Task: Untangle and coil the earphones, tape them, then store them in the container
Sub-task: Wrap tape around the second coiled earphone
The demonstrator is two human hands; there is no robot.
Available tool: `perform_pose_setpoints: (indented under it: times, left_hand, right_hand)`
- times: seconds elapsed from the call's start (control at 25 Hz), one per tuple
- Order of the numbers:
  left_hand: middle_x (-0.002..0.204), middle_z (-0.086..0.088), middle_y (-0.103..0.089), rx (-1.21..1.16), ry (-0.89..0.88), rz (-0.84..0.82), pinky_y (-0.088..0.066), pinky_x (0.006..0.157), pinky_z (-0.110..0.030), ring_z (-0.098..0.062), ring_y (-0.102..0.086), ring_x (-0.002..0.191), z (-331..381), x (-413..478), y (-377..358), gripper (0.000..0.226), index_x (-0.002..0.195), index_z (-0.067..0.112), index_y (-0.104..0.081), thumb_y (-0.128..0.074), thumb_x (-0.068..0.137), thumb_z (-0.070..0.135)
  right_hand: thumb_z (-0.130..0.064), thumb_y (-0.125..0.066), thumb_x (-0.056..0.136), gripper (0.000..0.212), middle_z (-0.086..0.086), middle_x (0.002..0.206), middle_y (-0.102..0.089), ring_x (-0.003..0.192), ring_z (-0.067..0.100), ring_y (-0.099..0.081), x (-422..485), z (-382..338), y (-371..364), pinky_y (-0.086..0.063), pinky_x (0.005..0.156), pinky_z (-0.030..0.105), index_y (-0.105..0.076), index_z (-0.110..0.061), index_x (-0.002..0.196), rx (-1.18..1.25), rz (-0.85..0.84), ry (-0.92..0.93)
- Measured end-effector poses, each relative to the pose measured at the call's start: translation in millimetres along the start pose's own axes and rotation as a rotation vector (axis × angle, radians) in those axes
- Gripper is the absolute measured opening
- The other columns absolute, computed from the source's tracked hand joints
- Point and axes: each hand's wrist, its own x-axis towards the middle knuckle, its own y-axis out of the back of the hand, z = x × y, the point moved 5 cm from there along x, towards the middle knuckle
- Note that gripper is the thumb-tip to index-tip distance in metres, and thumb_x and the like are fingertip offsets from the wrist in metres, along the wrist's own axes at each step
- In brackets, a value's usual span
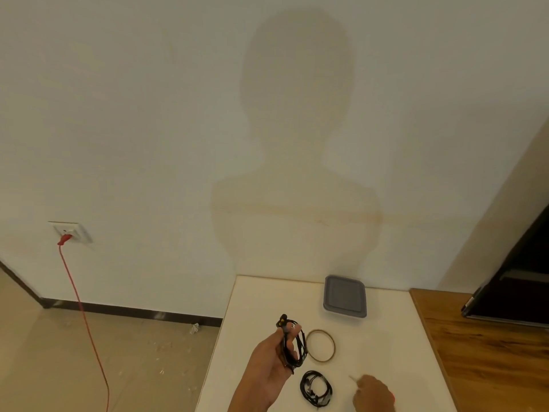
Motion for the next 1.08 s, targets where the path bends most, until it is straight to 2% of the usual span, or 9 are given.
perform_pose_setpoints:
  times: [0.08, 0.16, 0.28, 0.36, 0.52, 0.64, 0.72, 0.92, 1.08]
  left_hand:
    - [0.093, -0.012, -0.075, 0.028, -0.015, -0.015, -0.044, 0.06, -0.026, -0.009, -0.057, 0.043, 2.2, -8.9, -9.9, 0.025, 0.097, 0.002, -0.065, -0.043, 0.1, 0.012]
    - [0.094, -0.013, -0.074, 0.051, -0.041, -0.033, -0.044, 0.062, -0.027, -0.01, -0.056, 0.045, 5.2, -21.7, -22.2, 0.025, 0.098, 0.002, -0.066, -0.044, 0.1, 0.012]
    - [0.077, -0.01, -0.071, 0.121, -0.091, -0.059, -0.044, 0.062, -0.028, -0.012, -0.054, 0.05, 8.5, -45.6, -37.9, 0.025, 0.097, 0.001, -0.068, -0.045, 0.098, 0.012]
    - [0.066, -0.007, -0.067, 0.17, -0.117, -0.077, -0.045, 0.058, -0.027, -0.012, -0.055, 0.051, 9.7, -60.9, -44.4, 0.026, 0.096, 0.002, -0.069, -0.046, 0.098, 0.013]
    - [0.067, -0.008, -0.064, 0.191, -0.139, -0.107, -0.049, 0.047, -0.024, -0.011, -0.055, 0.046, 8.2, -87.7, -51.5, 0.024, 0.099, -0.001, -0.068, -0.047, 0.097, 0.011]
    - [0.07, -0.009, -0.067, 0.18, -0.15, -0.126, -0.05, 0.047, -0.023, -0.011, -0.056, 0.048, 7.0, -102.8, -52.7, 0.027, 0.102, -0.002, -0.067, -0.045, 0.099, 0.012]
    - [0.069, -0.009, -0.067, 0.188, -0.154, -0.128, -0.05, 0.047, -0.024, -0.011, -0.056, 0.048, 6.4, -110.1, -50.8, 0.028, 0.098, -0.002, -0.068, -0.043, 0.1, 0.012]
    - [0.069, -0.007, -0.065, 0.229, -0.169, -0.134, -0.046, 0.054, -0.024, -0.01, -0.056, 0.051, 6.5, -127.9, -46.9, 0.024, 0.097, 0.002, -0.069, -0.047, 0.098, 0.012]
    - [0.064, -0.002, -0.066, 0.28, -0.193, -0.13, -0.041, 0.059, -0.025, -0.008, -0.056, 0.049, 7.9, -136.6, -44.1, 0.02, 0.093, 0.007, -0.07, -0.051, 0.096, 0.012]
  right_hand:
    - [-0.013, -0.062, 0.09, 0.012, 0.013, 0.083, -0.072, 0.08, 0.025, -0.067, -17.4, -48.4, 24.8, -0.05, 0.075, 0.031, -0.069, -0.004, 0.088, 0.509, -0.026, 0.014]
    - [-0.01, -0.055, 0.094, 0.016, 0.012, 0.089, -0.074, 0.081, 0.022, -0.068, -38.9, -99.6, 49.6, -0.054, 0.077, 0.032, -0.071, -0.005, 0.097, 0.899, -0.152, 0.228]
    - [-0.019, -0.054, 0.094, 0.024, 0.008, 0.103, -0.073, 0.099, 0.017, -0.069, -73.3, -150.1, 75.3, -0.054, 0.088, 0.032, -0.069, -0.009, 0.11, 0.842, -0.386, 0.482]
    - [-0.019, -0.059, 0.092, 0.021, 0.008, 0.102, -0.074, 0.1, 0.021, -0.068, -88.8, -159.4, 85.2, -0.053, 0.091, 0.032, -0.071, -0.012, 0.107, 0.742, -0.449, 0.564]
    - [-0.012, -0.069, 0.084, 0.015, 0.016, 0.094, -0.075, 0.095, 0.032, -0.07, -108.4, -157.5, 101.6, -0.056, 0.086, 0.035, -0.074, -0.006, 0.096, 0.811, -0.366, 0.515]
    - [-0.008, -0.073, 0.079, 0.013, 0.019, 0.088, -0.075, 0.09, 0.036, -0.07, -120.6, -156.6, 109.8, -0.058, 0.076, 0.031, -0.073, 0.0, 0.089, 0.851, -0.326, 0.478]
    - [-0.008, -0.076, 0.076, 0.017, 0.02, 0.088, -0.074, 0.089, 0.038, -0.07, -128.4, -157.4, 113.5, -0.058, 0.075, 0.033, -0.072, 0.003, 0.088, 0.837, -0.329, 0.48]
    - [-0.012, -0.073, 0.079, 0.024, 0.019, 0.091, -0.074, 0.083, 0.026, -0.071, -153.1, -164.0, 125.3, -0.056, 0.072, 0.027, -0.07, 0.007, 0.092, 0.794, -0.408, 0.523]
    - [-0.005, -0.065, 0.086, 0.017, 0.017, 0.089, -0.075, 0.079, 0.024, -0.072, -164.1, -162.6, 127.4, -0.057, 0.07, 0.027, -0.066, 0.011, 0.091, 0.803, -0.338, 0.529]
